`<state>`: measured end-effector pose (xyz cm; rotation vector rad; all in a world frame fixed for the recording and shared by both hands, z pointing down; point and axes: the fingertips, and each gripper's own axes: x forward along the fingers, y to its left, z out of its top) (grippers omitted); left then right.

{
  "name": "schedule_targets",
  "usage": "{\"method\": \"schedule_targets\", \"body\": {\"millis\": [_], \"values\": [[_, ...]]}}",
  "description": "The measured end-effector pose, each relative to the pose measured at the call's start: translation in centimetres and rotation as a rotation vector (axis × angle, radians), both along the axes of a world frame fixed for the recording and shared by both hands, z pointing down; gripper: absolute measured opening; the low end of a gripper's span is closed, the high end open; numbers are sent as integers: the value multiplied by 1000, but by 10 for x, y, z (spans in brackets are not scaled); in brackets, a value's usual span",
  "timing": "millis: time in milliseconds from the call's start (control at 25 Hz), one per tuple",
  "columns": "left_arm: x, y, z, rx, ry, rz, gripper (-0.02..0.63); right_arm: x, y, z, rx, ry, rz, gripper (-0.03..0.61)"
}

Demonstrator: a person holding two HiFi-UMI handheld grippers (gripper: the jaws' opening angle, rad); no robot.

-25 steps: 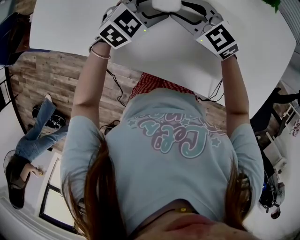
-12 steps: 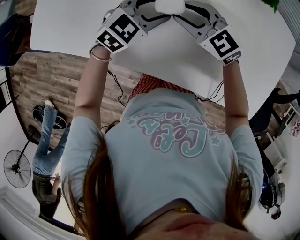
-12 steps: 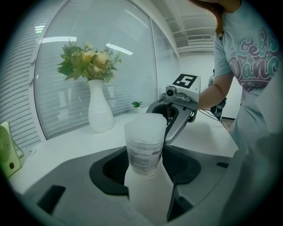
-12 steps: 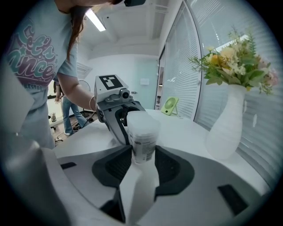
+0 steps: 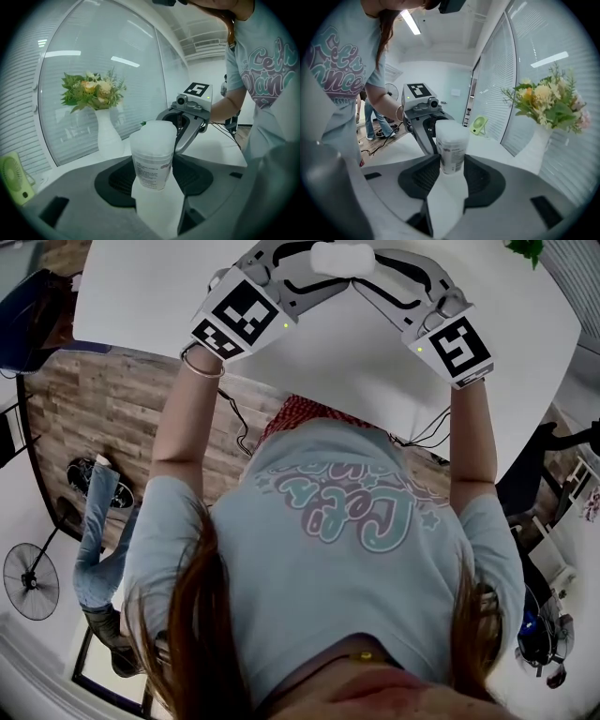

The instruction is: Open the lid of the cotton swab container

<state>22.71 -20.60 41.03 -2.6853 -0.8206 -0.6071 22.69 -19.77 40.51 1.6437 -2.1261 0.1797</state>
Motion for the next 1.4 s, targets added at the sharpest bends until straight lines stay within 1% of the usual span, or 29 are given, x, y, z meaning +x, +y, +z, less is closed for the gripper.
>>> {"method": "schedule_targets", "body": {"millis": [160, 360, 440, 520, 680, 720, 760, 840, 960, 1120, 1200, 1280, 1400], "values": [[2, 9, -20, 12, 27, 12, 235, 0, 7, -20, 11, 54, -35, 155], [6, 18, -47, 26, 54, 27, 230, 3, 15, -45, 47, 51, -59, 135], [2, 15, -56, 19, 54, 35, 227, -1, 12, -54, 58, 65, -82, 130], [-2, 13, -64, 12, 54, 40, 225, -6, 10, -61, 67, 104, -121, 129], [-8, 10, -81, -12, 80, 38, 221, -11, 6, -73, 86, 130, -159, 117], [-9, 9, -86, -19, 88, 35, 218, -11, 6, -76, 84, 144, -163, 109], [-9, 9, -90, -22, 99, 30, 202, -11, 5, -79, 84, 160, -161, 72], [-8, 8, -97, -21, 126, 14, 202, -12, 4, -84, 101, 182, -145, 57], [-11, 13, -103, -30, 147, 9, 202, -15, 10, -93, 138, 180, -136, 6], [-28, 24, -114, -37, 155, 30, 201, -30, 21, -105, 148, 212, -145, 6], [-41, 27, -123, -49, 157, 43, 201, -43, 24, -117, 183, 197, -138, 6], [-51, 31, -129, -54, 155, 58, 201, -53, 26, -129, 226, 156, -120, 6], [-60, 37, -129, -31, 137, 82, 200, -60, 31, -142, 264, 127, -104, 6]]}}
